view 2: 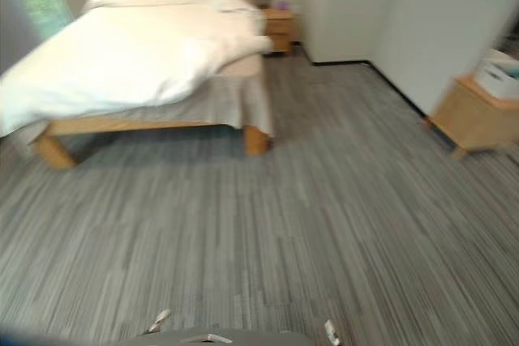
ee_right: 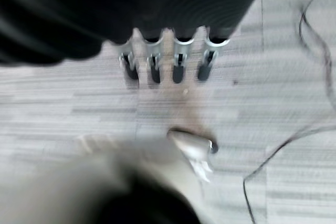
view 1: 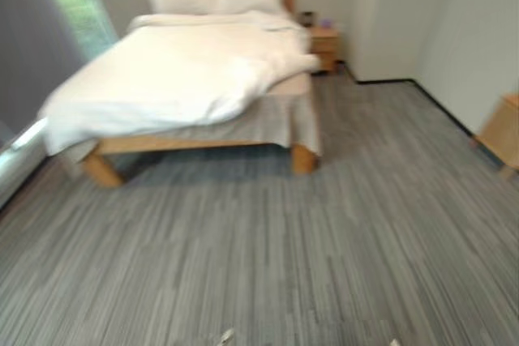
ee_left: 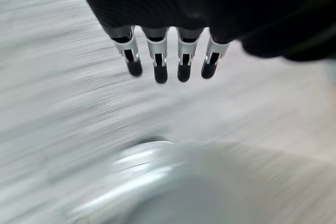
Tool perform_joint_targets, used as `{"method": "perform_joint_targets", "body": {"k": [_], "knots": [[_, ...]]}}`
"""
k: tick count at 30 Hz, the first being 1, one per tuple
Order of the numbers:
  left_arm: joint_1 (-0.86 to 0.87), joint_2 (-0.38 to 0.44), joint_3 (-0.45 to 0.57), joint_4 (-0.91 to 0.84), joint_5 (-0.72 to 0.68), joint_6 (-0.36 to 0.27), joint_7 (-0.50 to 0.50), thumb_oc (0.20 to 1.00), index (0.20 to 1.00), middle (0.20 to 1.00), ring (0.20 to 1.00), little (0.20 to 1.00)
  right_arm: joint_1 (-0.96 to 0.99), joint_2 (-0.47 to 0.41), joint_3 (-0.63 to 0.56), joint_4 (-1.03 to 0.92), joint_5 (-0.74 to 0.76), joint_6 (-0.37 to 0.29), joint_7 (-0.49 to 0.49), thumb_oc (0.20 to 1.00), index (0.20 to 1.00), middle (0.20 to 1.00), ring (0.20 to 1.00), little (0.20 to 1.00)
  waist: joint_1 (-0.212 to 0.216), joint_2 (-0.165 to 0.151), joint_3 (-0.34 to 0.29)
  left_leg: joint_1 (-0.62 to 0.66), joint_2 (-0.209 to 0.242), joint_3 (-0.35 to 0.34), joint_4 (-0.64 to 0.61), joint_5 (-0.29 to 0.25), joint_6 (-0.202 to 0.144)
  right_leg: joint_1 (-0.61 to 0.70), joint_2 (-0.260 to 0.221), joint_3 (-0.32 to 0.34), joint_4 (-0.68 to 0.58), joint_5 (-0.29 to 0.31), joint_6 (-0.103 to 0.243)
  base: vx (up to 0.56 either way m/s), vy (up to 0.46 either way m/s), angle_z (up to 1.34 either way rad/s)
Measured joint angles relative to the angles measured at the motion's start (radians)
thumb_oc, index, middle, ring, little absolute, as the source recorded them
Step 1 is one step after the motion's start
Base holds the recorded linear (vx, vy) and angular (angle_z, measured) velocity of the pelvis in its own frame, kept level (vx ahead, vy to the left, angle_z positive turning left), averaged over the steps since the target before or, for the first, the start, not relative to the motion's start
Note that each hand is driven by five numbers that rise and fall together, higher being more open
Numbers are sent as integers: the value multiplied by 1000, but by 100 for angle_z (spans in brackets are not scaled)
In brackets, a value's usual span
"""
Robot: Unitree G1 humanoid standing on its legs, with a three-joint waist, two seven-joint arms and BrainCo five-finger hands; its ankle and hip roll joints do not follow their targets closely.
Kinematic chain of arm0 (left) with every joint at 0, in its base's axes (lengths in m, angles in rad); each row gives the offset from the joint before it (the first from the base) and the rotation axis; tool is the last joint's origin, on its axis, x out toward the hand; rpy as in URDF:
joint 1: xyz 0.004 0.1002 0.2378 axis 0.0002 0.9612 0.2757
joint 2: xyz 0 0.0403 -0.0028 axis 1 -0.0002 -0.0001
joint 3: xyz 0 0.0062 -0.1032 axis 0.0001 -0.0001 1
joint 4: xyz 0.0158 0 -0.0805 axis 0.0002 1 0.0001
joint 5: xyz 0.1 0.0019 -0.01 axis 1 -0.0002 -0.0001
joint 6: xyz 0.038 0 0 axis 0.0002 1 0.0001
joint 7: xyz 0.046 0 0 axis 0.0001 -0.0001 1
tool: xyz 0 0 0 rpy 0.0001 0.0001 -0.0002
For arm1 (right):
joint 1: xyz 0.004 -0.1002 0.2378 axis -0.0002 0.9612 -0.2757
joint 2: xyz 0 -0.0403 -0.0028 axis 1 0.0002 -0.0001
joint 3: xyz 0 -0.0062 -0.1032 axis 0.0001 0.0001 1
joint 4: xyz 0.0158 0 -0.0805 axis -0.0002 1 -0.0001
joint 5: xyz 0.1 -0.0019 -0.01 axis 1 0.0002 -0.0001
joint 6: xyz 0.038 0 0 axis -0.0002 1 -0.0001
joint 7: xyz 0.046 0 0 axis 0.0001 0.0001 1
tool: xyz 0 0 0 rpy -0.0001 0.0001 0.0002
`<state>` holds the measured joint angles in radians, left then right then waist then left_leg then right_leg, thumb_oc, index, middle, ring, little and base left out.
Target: Making the bed.
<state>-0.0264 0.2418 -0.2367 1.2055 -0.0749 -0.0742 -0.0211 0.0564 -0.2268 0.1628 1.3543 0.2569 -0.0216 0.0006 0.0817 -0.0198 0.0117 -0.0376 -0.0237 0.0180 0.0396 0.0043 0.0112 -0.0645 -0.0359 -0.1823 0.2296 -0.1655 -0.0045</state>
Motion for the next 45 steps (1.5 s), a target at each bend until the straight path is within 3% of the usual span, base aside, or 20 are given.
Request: {"method": "perform_joint_targets", "body": {"k": [4,6,10,13,14,16,17,19,21,29,33,35,37,38,39,40,42,43,44,45], "knots": [[-20,-31,19,89,-5,-4,-4,1000,1000,1000,1000,1000,-38,3,-46,15,29,-16,1,1000,1000,1000,1000,1000,-3,-2,-5,51,8,9,-57,19,-1,31,7,-3,-25,2,2,15,10,-9],[-2,-43,90,117,-71,-4,-13,1000,1000,1000,1000,1000,-31,8,-78,40,32,-12,4,1000,1000,1000,1000,1000,-3,0,-13,75,14,18,-72,19,-1,56,15,1,-52,10,6,29,17,-10],[-4,-37,63,91,-79,-3,-15,1000,1000,1000,1000,1000,-29,-12,-93,62,44,-10,2,1000,1000,1000,1000,1000,-18,20,-5,83,18,25,-80,19,-1,83,26,4,-107,37,2,13,31,-6],[-22,-12,41,-56,-93,-17,-3,1000,1000,1000,1000,1000,-59,-65,-137,-39,121,-15,-10,1000,1000,1000,1000,1000,-28,41,11,98,24,40,-93,19,-1,108,35,20,-152,58,12,-11,44,-18],[-16,-7,62,-123,-170,-5,-5,1000,1000,1000,1000,1000,-51,-75,-154,-145,155,-5,-19,1000,1000,1000,1000,1000,-40,43,13,102,26,50,-97,19,-1,110,38,31,-159,63,15,-16,33,-32],[-32,1,97,-276,-322,-24,-9,1000,1000,1000,1000,1000,-85,-90,-163,-324,216,-73,-26,1000,1000,1000,1000,1000,-55,55,27,118,33,72,-108,22,2,121,43,45,-180,76,20,-19,34,-31],[-20,9,94,-392,-391,5,-9,1000,1000,1000,1000,1000,-86,-93,-164,-407,232,-52,-40,1000,1000,1000,1000,1000,-57,54,33,128,32,77,-109,21,1,133,44,50,-190,84,19,-5,25,-12],[-2,42,55,-616,-467,-21,-26,1000,1000,1000,1000,1000,-80,-101,-164,-554,237,-79,-41,1000,1000,1000,1000,1000,-55,59,41,130,33,79,-122,24,3,140,48,54,-209,94,21,5,29,-7],[-19,67,35,-715,-495,-32,-26,1000,1000,1000,1000,1000,-78,-111,-160,-665,256,-87,-44,1000,1000,1000,1000,1000,-55,57,40,129,31,80,-127,23,3,146,49,55,-231,107,21,5,17,-2],[-52,54,27,-589,-510,-8,3,1000,1000,1000,1000,1000,-97,-103,-29,-650,211,-51,-49,1000,1000,1000,1000,1000,-54,35,69,110,27,86,-132,23,2,157,50,60,-300,147,25,24,55,-2],[-40,27,49,-595,-507,-11,25,1000,1000,1000,1000,1000,-93,-90,-37,-721,211,-53,-48,1000,1000,1000,1000,1000,-54,50,95,101,20,91,-132,23,4,155,43,67,-316,167,31,6,160,-6],[-40,16,48,-595,-497,-12,38,1000,1000,1000,1000,1000,-117,-96,-37,-719,210,-57,-49,1000,1000,1000,1000,1000,-50,79,118,92,22,102,-138,19,14,89,42,79,-206,150,57,76,197,-29],[-38,6,45,-595,-489,-11,44,1000,1000,1000,1000,1000,-131,-103,-35,-723,189,-57,-49,1000,1000,1000,1000,1000,-52,110,147,93,32,120,-137,8,33,-28,39,71,15,118,104,214,202,-43],[-38,9,44,-608,-461,-13,45,1000,1000,1000,1000,1000,-126,-103,-26,-753,168,-57,-50,1000,1000,1000,1000,1000,-51,94,195,125,14,136,-133,-3,52,-212,-24,44,410,129,138,291,99,-20],[-33,20,32,-606,-447,-11,44,1000,1000,1000,1000,1000,-112,-101,-17,-761,153,-56,-47,1000,1000,1000,1000,1000,-66,68,208,127,-9,134,-123,-15,64,-298,-75,45,556,127,166,408,18,8],[-16,24,23,-608,-427,-10,44,1000,1000,1000,1000,1000,-103,-101,-19,-762,135,-53,-46,1000,1000,1000,1000,1000,-82,62,203,120,-15,141,-129,-19,70,-329,-108,34,526,103,169,333,-62,40],[6,35,9,-630,-407,-10,39,1000,1000,1000,1000,1000,-85,-94,-46,-771,134,-55,-46,1000,1000,1000,1000,1000,-93,35,195,113,-44,117,-119,-38,42,-363,-153,29,322,106,171,535,-139,35],[6,54,10,-633,-399,-10,37,1000,1000,1000,1000,1000,-76,-81,-55,-782,134,-58,-44,1000,1000,1000,1000,1000,-109,-1,197,57,-67,109,28,-79,52,-361,-186,45,217,102,202,589,-187,33],[3,62,12,-631,-386,-9,36,1000,1000,1000,1000,1000,-57,-84,-62,-802,133,-69,-43,1000,1000,1000,1000,1000,-119,3,201,26,-57,86,124,-182,70,-346,-174,80,100,115,241,616,-200,38],[-8,65,35,-601,-378,-3,36,1000,1000,1000,1000,1000,-14,-72,-75,-798,133,-79,-40,1000,1000,1000,1000,1000,-135,-9,207,21,-64,64,179,-231,63,-305,-147,119,-133,140,245,597,-216,62]]}}
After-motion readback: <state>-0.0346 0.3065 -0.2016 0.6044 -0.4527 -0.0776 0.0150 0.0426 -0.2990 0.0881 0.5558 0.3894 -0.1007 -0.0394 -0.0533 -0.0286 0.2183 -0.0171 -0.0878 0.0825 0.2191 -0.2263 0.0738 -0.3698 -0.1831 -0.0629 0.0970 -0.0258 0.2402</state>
